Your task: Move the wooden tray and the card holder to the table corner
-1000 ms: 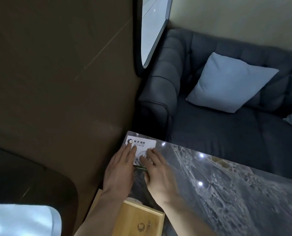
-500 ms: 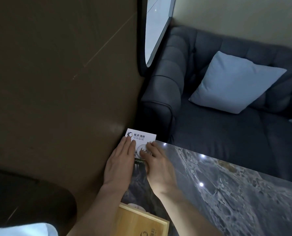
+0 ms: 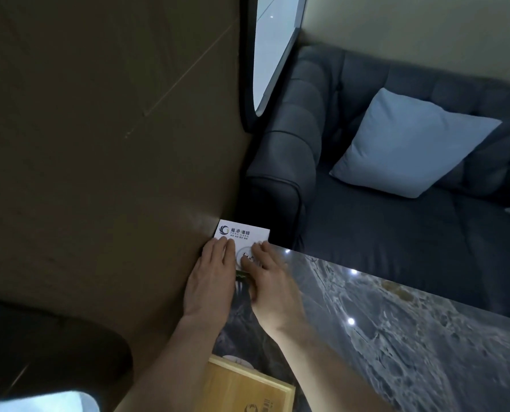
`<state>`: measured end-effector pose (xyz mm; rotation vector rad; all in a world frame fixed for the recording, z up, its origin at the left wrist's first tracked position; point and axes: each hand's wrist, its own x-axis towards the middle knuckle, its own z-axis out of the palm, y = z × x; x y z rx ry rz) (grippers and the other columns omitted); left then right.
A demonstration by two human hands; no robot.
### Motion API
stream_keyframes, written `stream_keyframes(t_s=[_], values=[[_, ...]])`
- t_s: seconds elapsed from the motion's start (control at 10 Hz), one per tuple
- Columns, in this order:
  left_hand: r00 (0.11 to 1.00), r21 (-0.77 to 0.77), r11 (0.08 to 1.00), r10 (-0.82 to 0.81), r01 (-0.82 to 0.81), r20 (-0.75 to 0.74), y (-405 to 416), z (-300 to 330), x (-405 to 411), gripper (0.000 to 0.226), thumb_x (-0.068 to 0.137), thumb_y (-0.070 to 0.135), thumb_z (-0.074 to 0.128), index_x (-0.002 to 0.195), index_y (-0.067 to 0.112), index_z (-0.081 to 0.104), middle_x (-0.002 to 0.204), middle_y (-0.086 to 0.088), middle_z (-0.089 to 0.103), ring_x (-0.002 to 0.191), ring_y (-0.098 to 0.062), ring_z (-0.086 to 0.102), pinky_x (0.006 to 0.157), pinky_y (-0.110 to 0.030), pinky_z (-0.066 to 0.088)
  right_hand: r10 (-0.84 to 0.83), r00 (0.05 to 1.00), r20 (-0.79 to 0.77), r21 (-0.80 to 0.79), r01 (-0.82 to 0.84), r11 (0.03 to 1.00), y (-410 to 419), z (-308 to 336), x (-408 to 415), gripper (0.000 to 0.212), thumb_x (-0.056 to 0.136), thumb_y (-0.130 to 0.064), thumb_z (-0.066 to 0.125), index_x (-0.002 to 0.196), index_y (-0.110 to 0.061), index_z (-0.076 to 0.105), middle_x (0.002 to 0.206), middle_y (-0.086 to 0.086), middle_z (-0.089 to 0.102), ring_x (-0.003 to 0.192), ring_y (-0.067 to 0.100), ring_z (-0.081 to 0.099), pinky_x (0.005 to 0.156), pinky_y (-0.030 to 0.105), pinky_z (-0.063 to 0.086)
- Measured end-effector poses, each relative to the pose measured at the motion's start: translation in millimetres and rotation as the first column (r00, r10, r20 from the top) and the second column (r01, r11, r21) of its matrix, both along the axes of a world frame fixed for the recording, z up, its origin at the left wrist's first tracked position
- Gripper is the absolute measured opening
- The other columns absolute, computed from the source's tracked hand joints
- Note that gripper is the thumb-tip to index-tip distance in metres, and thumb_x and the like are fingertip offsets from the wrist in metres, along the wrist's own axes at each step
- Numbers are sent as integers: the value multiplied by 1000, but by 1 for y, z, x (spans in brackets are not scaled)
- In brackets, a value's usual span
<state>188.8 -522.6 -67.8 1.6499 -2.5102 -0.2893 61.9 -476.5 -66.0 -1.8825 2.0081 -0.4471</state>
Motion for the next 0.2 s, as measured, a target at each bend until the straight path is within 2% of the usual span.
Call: stream_keyframes(t_s=[0.1,0.2], values=[[1000,30,999,-17,17,-8,11,1,3,84,99,7,49,155,16,-13,169,-7,-8,152,-20,-17,121,-31,-2,37,999,37,-9,-36,999,8,3,-3,56,104,-17,57,156,-20,38,170,2,23,158,19,2,128,38,22],[999,29,1000,-7,9,-48,21,10,5,89,98,22,57,156,20,-12,169,-2,-8,148,-15,-23,118,-29,-4,35,999,23,-33,-34,999,20,4,-8,66,102,-25,59,160,-23,28,172,0,14,158,20,-8,129,46,16]])
